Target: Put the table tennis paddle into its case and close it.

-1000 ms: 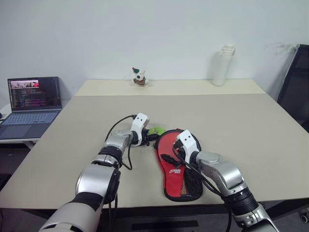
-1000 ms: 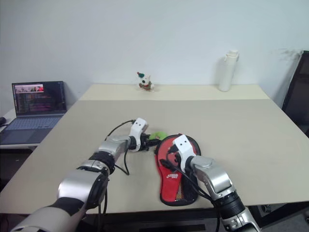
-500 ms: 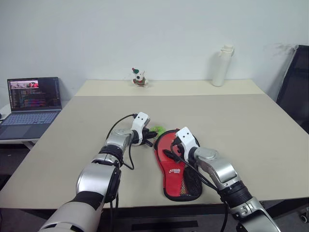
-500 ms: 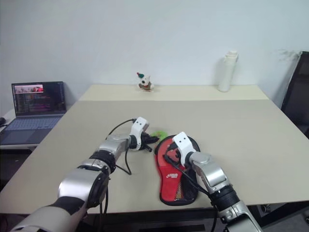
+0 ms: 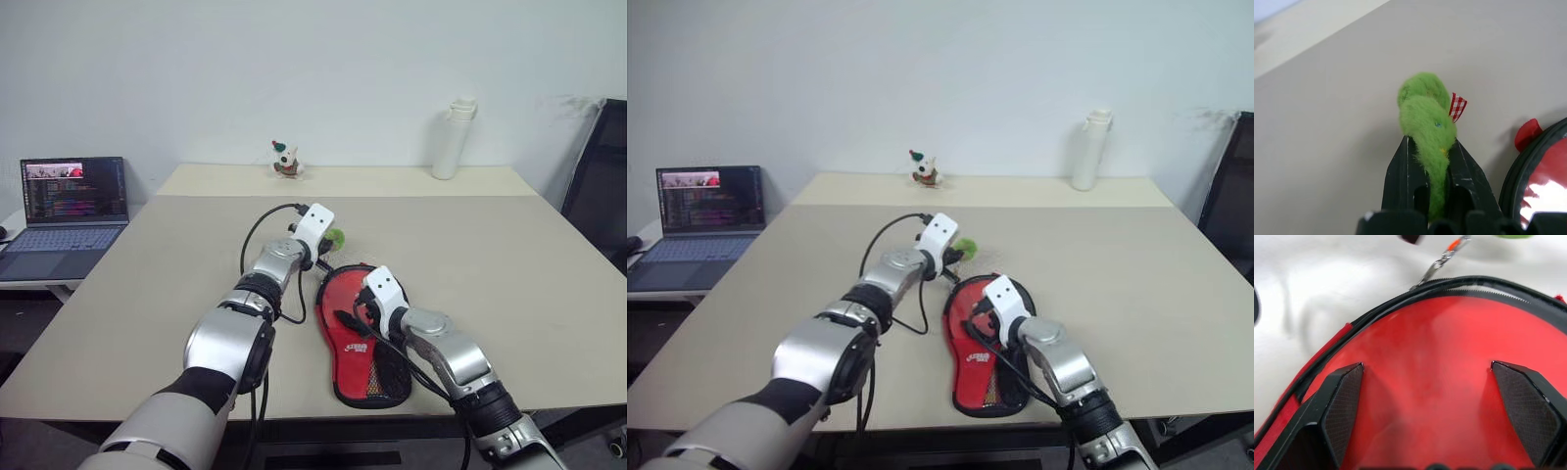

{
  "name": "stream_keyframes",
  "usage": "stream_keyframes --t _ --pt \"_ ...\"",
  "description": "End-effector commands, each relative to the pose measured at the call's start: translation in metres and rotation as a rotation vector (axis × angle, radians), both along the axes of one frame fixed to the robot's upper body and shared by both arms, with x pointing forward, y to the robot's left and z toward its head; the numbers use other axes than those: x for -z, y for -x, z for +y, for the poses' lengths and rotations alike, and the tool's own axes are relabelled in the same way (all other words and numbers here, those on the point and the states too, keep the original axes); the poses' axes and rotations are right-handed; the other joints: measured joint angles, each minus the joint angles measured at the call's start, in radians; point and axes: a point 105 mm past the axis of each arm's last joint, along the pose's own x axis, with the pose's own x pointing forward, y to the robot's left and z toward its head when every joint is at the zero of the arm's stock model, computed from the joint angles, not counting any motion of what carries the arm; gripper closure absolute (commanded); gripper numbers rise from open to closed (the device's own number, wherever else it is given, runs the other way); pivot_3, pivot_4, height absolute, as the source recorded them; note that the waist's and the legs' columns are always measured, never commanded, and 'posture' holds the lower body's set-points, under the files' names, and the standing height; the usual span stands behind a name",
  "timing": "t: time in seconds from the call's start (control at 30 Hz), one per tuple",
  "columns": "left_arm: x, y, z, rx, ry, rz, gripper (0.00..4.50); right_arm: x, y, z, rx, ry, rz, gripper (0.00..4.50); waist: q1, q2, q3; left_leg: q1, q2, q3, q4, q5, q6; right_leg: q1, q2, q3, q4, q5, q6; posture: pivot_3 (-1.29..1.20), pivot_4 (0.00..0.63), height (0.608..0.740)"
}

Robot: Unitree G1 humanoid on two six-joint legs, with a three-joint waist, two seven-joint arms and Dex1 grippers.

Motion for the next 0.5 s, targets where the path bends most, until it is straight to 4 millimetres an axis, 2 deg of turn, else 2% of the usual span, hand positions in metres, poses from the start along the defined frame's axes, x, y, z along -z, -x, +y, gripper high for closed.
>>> stream_keyframes --t 0.03,0.27,0.5 --pt "-0.043 -0.001 -0.035 0.075 -0.047 -0.183 4.43 0.075 0.035 -0.015 0.029 0.135 0.259 0.0 0.001 -0.001 -0.002 0.0 0.0 0.0 0.0 0.0 0.0 0.0 0.0 0.0 0.0 0.0 0.0 0.0 0.15 0.74" --pt "-0.045 0.009 -0.07 0.187 -0.247 -0.331 4.43 0.089 0.057 -0.016 0.03 0.151 0.313 0.0 0.001 -0.001 -0.004 0.009 0.0 0.0 -0.002 0.0 0.0 0.01 0.0 -0.001 -0.005 0.0 0.0 0.0 0.15 0.74" --pt "-0.044 0.034 -0.126 0.398 -0.437 -0.51 4.43 0.096 0.073 -0.011 0.014 0.153 0.343 0.0 0.005 -0.001 -0.006 0.01 0.0 -0.001 -0.002 0.0 0.0 0.013 -0.001 -0.002 -0.007 0.0 0.001 0.0 0.15 0.74"
